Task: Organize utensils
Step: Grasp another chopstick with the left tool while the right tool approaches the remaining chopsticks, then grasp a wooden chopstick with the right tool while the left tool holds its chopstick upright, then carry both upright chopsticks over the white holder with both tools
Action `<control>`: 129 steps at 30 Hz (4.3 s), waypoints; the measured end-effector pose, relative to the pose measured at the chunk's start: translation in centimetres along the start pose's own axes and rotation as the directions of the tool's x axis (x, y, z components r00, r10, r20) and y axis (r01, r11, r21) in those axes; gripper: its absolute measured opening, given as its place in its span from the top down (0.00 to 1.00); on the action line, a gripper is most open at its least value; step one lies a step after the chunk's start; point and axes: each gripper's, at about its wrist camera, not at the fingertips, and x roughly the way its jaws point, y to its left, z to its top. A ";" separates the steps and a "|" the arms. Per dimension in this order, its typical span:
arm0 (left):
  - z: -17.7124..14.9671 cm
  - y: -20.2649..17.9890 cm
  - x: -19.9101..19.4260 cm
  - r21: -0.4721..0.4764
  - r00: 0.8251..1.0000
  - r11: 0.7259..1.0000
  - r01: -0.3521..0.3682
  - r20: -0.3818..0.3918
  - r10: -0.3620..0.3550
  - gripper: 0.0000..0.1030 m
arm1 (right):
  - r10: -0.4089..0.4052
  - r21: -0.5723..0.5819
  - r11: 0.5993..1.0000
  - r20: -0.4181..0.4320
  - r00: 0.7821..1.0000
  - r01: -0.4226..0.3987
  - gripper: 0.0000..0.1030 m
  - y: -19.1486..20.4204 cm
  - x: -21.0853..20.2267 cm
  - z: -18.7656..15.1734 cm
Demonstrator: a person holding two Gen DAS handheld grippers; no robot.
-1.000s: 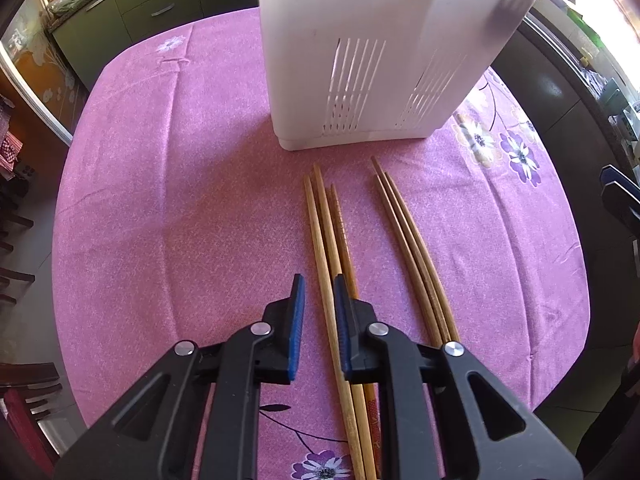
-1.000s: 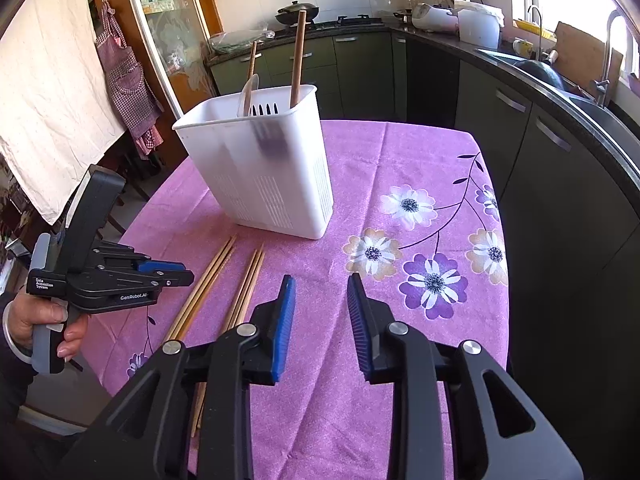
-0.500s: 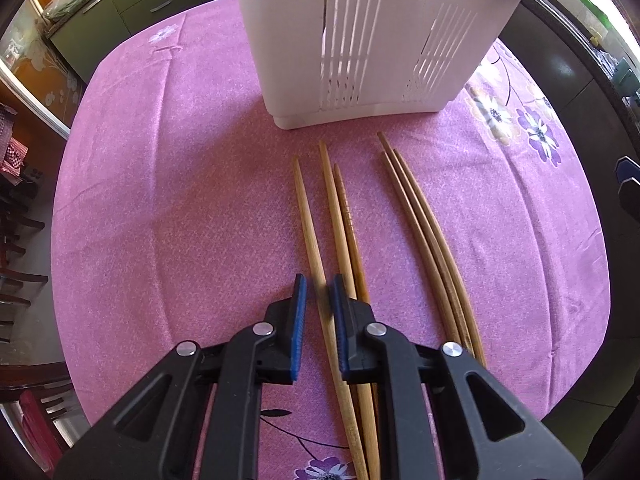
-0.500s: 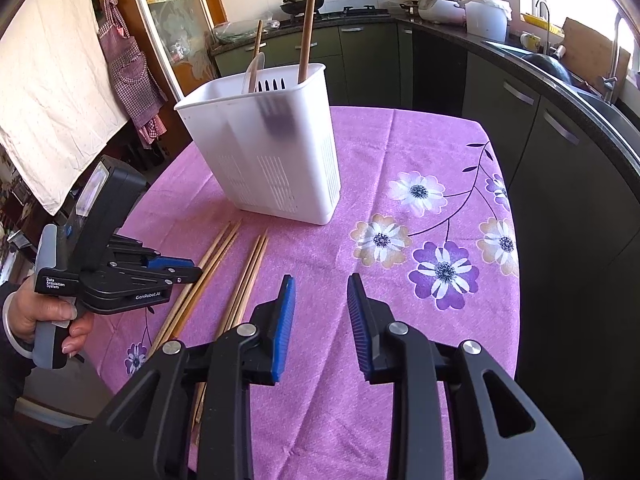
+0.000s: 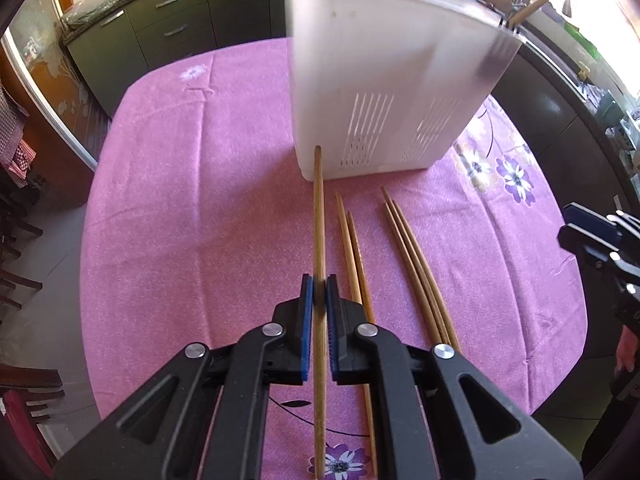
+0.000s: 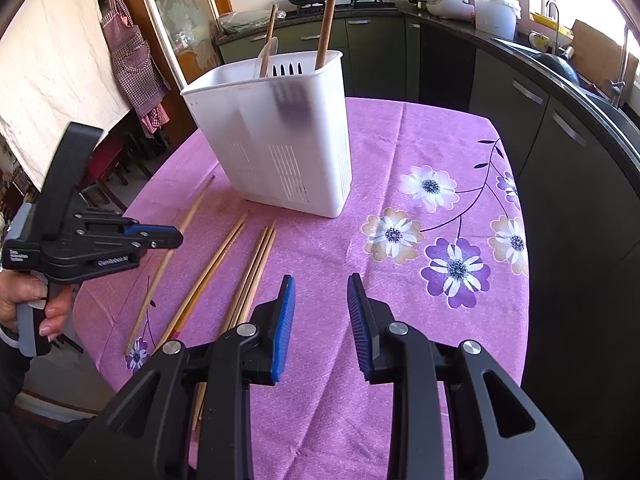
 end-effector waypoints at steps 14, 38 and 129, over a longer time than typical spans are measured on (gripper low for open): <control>-1.9 1.6 -9.1 0.008 0.974 1.000 -0.005 0.227 0.003 0.94 | 0.012 -0.066 0.998 -0.103 0.995 -0.019 0.66 2.9 3.9 0.1; -4.5 2.3 -10.7 0.044 0.956 0.999 0.014 0.291 -0.027 0.93 | 0.003 -0.089 0.995 -0.310 0.951 -0.033 0.86 6.8 11.4 0.4; 12.0 -3.5 -21.2 0.101 0.838 0.995 -0.024 0.545 -0.035 0.94 | 0.042 -0.018 0.999 0.517 0.855 -0.038 0.93 3.5 -15.8 16.6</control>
